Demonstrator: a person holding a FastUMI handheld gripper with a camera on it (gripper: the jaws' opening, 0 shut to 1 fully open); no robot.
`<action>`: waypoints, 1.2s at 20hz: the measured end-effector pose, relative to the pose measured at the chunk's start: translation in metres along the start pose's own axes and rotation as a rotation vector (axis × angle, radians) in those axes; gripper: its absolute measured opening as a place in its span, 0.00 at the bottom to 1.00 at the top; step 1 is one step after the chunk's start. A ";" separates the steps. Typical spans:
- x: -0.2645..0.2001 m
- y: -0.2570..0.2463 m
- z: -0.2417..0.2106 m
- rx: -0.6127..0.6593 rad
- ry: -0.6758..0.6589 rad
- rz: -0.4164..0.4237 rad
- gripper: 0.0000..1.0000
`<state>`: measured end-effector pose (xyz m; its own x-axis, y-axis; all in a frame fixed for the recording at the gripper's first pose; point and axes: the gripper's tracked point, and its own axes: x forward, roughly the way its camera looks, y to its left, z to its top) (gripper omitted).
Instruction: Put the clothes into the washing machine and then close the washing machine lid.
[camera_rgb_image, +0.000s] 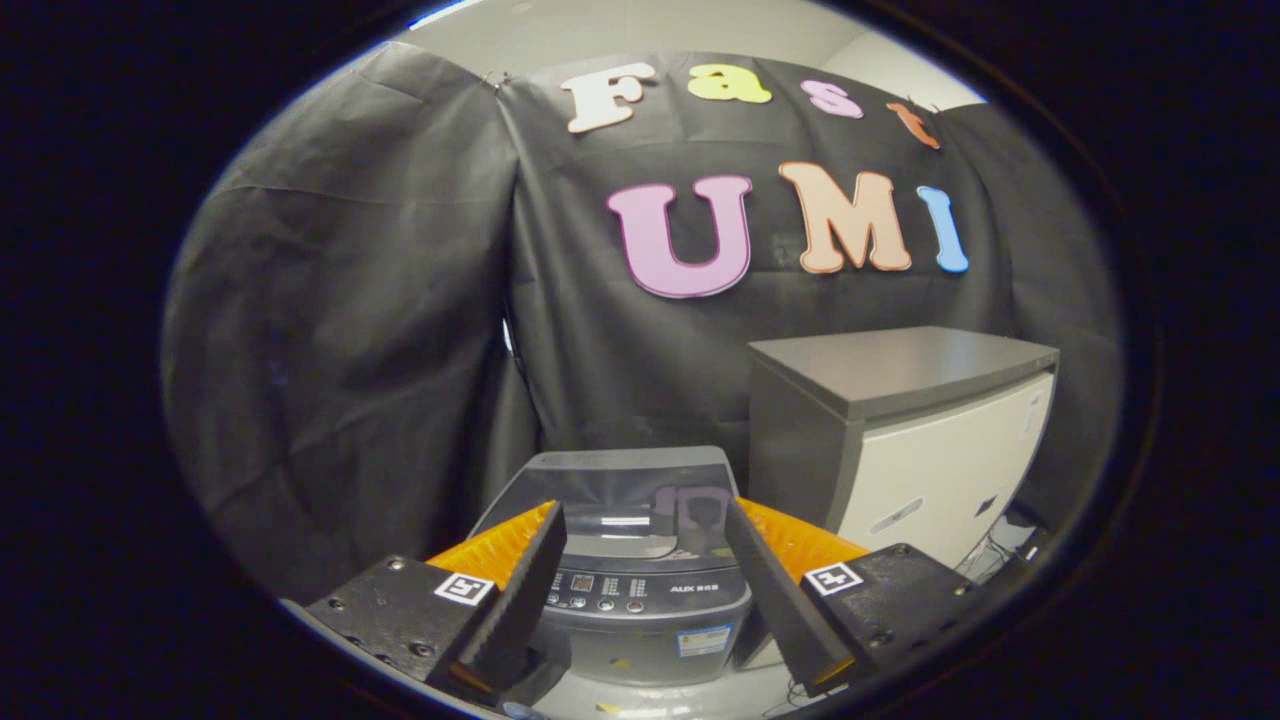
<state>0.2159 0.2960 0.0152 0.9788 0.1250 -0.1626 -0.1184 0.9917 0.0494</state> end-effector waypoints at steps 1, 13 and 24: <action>-0.006 -0.001 0.004 0.013 -0.012 0.011 0.97; -0.098 -0.054 0.051 -0.080 -0.148 -0.028 0.97; -0.147 -0.078 0.055 -0.103 -0.165 0.013 0.97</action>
<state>0.0906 0.1987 0.0896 0.9902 0.1397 0.0015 -0.1394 0.9889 -0.0517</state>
